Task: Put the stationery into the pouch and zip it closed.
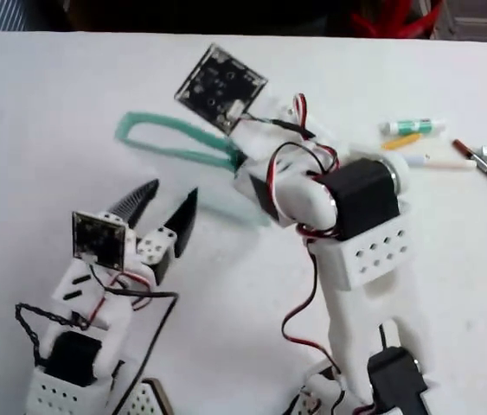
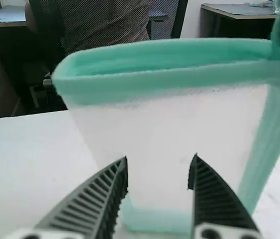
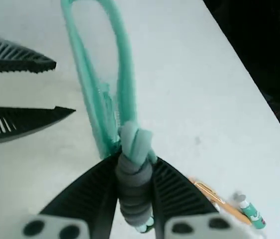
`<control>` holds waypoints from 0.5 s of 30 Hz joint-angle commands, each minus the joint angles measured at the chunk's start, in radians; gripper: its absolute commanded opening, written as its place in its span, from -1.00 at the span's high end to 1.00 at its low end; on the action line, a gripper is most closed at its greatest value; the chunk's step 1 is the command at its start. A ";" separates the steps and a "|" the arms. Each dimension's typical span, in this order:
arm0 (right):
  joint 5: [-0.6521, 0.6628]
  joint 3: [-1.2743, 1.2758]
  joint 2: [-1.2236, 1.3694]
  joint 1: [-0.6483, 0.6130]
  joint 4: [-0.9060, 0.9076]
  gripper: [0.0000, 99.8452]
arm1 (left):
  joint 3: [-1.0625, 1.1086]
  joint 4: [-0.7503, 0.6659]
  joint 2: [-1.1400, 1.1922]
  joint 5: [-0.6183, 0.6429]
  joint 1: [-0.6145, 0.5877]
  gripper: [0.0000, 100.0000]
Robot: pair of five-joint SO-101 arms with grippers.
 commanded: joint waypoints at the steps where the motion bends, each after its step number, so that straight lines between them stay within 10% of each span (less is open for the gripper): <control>1: 0.144 0.095 -0.047 -0.038 0.005 0.96 | -0.041 -0.029 -0.008 0.084 -0.008 0.58; 8: 0.278 0.293 -0.206 -0.259 0.004 0.96 | -0.064 -0.026 -0.004 0.150 -0.007 0.58; 15: 0.147 0.238 -0.229 -0.380 -0.051 0.96 | -0.068 -0.026 -0.008 0.150 -0.007 0.58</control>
